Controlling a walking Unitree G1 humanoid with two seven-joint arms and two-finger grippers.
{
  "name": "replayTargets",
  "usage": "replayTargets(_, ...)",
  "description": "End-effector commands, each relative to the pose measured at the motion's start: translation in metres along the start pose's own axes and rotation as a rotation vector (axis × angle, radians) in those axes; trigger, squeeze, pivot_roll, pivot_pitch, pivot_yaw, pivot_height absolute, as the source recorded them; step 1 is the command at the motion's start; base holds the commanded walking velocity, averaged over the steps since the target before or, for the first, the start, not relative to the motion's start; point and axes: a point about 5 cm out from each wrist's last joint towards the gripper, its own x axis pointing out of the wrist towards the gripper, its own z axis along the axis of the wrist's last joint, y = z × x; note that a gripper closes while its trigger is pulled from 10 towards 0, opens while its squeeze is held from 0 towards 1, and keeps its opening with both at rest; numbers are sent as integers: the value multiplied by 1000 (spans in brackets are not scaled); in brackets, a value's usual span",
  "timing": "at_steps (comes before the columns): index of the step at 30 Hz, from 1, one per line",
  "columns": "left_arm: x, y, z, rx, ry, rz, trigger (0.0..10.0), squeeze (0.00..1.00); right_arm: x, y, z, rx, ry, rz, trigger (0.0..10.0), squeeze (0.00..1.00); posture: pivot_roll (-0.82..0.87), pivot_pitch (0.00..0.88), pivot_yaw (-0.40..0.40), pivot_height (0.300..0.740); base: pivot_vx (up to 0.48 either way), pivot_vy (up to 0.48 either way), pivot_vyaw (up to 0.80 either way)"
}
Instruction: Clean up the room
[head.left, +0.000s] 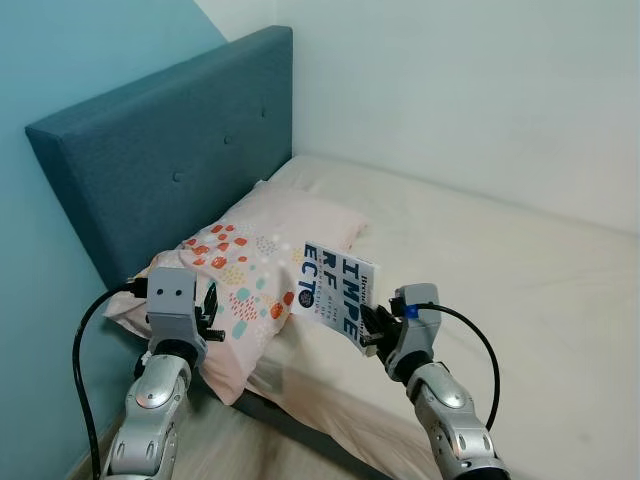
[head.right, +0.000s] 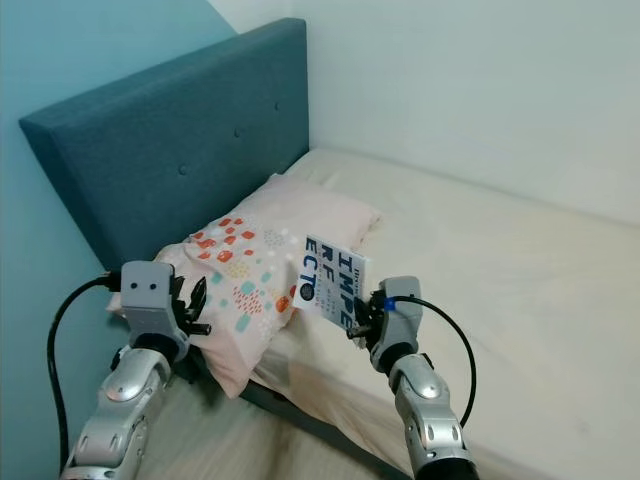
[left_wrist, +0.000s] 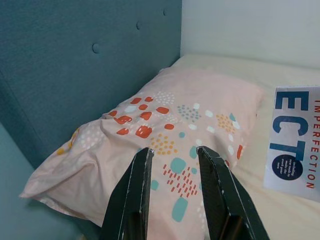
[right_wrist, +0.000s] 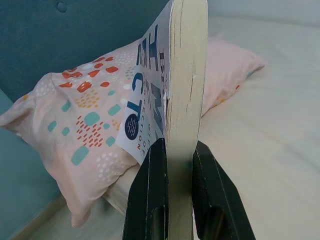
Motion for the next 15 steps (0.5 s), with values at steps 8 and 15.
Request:
replayTargets(8, -3, -3, -3, 4, 17, -20, 10000, 0, 3, -7, 9, 69, -14, 2, 10000, 0, 59, 83, -50, 675, 0, 0, 0)
replayTargets(15, -4, -6, -3, -1, 20, -33, 10000, 0, 6, -15, 13, 88, -10, 6, 10000, 0, 61, 81, -54, 645, 0, 0, 0)
